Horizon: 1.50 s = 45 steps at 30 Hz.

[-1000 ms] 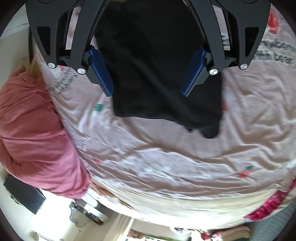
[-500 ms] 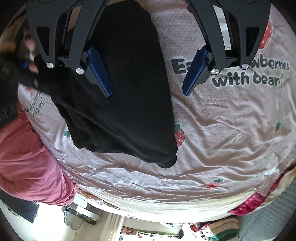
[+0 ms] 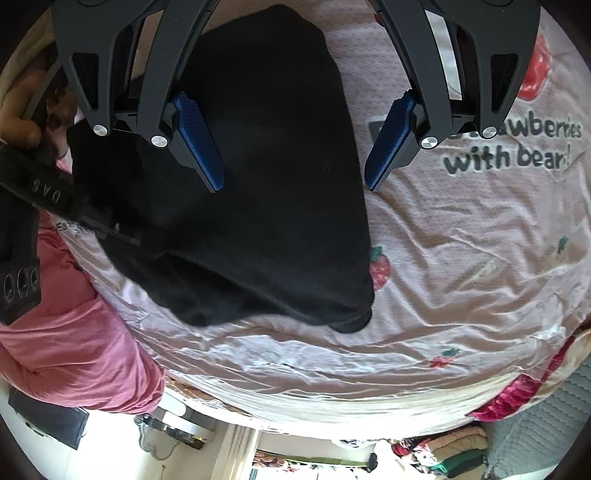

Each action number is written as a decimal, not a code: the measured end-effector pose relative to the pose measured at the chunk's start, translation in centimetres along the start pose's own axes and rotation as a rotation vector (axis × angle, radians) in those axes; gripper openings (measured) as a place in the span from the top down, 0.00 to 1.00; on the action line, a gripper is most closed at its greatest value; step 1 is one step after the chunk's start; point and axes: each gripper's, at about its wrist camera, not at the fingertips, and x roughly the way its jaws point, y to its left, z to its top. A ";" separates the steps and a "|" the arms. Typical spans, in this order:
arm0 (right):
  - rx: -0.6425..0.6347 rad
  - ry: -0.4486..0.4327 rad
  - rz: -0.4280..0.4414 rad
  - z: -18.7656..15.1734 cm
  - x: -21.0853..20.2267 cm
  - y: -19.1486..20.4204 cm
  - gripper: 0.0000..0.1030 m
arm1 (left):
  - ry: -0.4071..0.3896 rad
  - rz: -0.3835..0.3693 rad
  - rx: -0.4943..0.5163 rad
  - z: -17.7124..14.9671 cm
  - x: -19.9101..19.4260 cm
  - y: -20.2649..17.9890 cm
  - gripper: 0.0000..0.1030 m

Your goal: Fold small clothes

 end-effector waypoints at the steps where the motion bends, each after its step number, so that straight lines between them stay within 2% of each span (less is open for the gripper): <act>1: -0.001 -0.004 -0.009 0.0 -0.1 -0.3 0.82 | 0.003 -0.015 -0.006 -0.1 0.0 -0.1 0.31; 5: 0.048 0.053 -0.049 -1.0 1.3 -2.5 0.81 | 0.018 -0.033 0.000 -0.6 0.3 -0.7 0.30; 9: 0.108 0.072 -0.050 -2.0 1.6 -3.5 0.75 | 0.027 -0.040 -0.016 -1.1 0.7 -0.7 0.30; 12: 0.108 0.075 -0.066 -2.3 0.7 -3.2 0.61 | 0.026 -0.041 -0.022 -1.2 0.5 -0.5 0.30; 15: 0.126 0.074 -0.035 -2.9 -0.4 -3.1 0.53 | 0.025 -0.043 -0.025 -1.3 0.2 -0.3 0.30; 21: 0.189 0.085 0.046 -4.5 -2.7 -3.1 0.47 | 0.011 -0.054 -0.033 -1.8 -0.9 -0.1 0.30; 28: 0.205 0.098 0.043 -5.3 -3.2 -3.2 0.47 | 0.040 -0.096 -0.021 -3.2 -1.5 -0.7 0.30; 29: 0.202 0.104 0.041 -5.3 -3.0 -3.1 0.53 | 0.038 -0.085 -0.013 -3.5 -1.4 -0.9 0.30; 30: 0.185 0.109 0.026 -5.4 -2.8 -3.1 0.70 | 0.038 -0.078 -0.009 -3.7 -1.3 -1.0 0.30; 31: 0.165 0.110 0.023 -5.3 -2.7 -2.8 0.81 | 0.039 -0.077 -0.012 -3.8 -1.1 -0.9 0.30; 36: 0.040 0.018 -0.033 -4.3 -4.4 -0.8 0.82 | 0.029 -0.077 -0.028 -3.9 -1.5 -0.9 0.31; 38: 0.045 0.035 -0.061 -4.4 -4.0 -1.2 0.82 | 0.044 -0.070 -0.012 -4.1 -1.1 -1.2 0.31; 40: 0.056 0.098 -0.121 -5.1 -2.7 -2.0 0.82 | 0.059 -0.069 -0.007 -4.3 -0.6 -1.5 0.31; 43: 0.062 0.102 -0.139 -5.3 -2.6 -2.1 0.78 | 0.058 -0.065 -0.005 -4.4 -0.5 -1.7 0.31; 45: 0.051 0.093 -0.167 -5.3 -3.1 -2.0 0.67 | 0.058 -0.066 -0.011 -4.4 -0.5 -1.6 0.31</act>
